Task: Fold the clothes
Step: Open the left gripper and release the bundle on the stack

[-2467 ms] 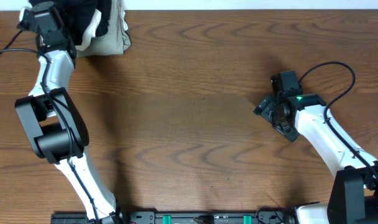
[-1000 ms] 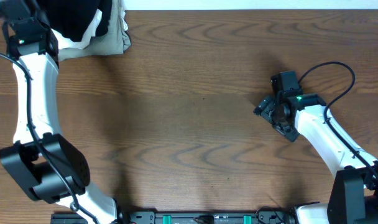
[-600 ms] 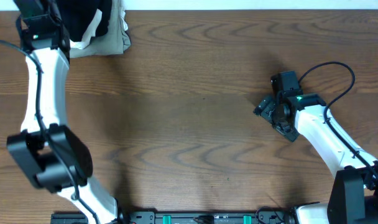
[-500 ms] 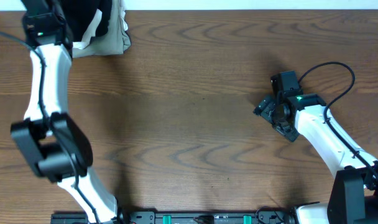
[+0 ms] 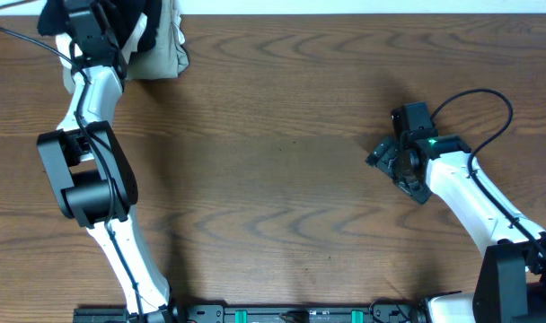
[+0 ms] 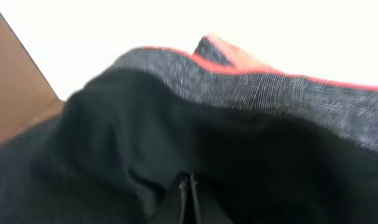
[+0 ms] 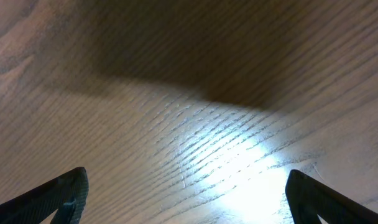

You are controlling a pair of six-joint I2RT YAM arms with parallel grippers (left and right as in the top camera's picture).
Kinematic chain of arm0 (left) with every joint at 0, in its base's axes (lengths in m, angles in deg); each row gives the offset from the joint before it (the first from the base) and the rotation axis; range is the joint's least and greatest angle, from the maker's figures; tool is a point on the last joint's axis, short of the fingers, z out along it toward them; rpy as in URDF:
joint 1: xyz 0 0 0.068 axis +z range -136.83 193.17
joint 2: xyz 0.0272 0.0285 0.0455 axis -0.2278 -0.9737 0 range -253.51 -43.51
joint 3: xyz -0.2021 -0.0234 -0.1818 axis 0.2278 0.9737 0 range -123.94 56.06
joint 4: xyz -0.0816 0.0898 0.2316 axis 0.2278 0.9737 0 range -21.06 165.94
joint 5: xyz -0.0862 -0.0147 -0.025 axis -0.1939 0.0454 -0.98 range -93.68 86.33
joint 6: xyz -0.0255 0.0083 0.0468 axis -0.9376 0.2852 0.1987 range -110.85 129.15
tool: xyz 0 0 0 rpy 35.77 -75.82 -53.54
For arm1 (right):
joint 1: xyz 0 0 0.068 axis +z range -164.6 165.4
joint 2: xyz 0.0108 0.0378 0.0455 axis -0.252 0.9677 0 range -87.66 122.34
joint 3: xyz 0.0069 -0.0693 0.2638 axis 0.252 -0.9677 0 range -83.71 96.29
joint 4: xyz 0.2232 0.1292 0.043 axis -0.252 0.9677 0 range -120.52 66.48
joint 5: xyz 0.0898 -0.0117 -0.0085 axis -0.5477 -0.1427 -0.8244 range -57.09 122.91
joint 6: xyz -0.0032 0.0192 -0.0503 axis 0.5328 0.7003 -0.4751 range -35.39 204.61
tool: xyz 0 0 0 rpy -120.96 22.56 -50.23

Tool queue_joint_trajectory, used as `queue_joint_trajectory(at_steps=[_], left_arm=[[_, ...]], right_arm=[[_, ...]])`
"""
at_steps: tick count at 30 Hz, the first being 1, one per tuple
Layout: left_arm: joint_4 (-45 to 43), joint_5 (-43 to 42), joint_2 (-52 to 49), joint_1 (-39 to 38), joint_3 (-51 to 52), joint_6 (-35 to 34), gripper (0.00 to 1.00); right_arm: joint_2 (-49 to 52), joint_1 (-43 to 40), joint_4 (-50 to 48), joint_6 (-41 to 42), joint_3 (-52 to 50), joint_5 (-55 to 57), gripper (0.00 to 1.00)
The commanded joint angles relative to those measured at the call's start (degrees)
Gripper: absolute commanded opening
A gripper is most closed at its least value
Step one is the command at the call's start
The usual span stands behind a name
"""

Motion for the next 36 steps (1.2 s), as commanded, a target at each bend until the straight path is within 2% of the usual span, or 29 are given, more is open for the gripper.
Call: queue_joint_trajectory(at_steps=[1, 7, 11, 28, 33, 36], left_arm=[[-2.2, 0.4, 3.2, 0.1, -0.9, 1.2, 0.06], [-6.6, 0.4, 8.0, -0.1, -0.9, 1.2, 0.06], [-5.3, 0.4, 8.0, -0.1, -0.8, 1.2, 0.06], [-1.9, 0.4, -2.9, -0.4, -0.8, 1.2, 0.07], [-1.5, 0.4, 0.6, -0.4, -0.8, 1.2, 0.08], [-0.5, 0.4, 4.9, -0.5, -0.8, 1.2, 0.12]], right_arm=[[0.5, -0.2, -0.1, -0.3, -0.3, 0.4, 0.99], [0.5, -0.2, -0.2, -0.3, -0.3, 0.4, 0.99], [0.5, 0.2, -0.2, -0.3, -0.3, 0.4, 0.99], [0.5, 0.2, -0.6, -0.3, -0.3, 0.4, 0.99], [0.5, 0.2, -0.6, -0.3, -0.3, 0.4, 0.99], [0.5, 0.2, -0.6, -0.3, -0.3, 0.4, 0.99]])
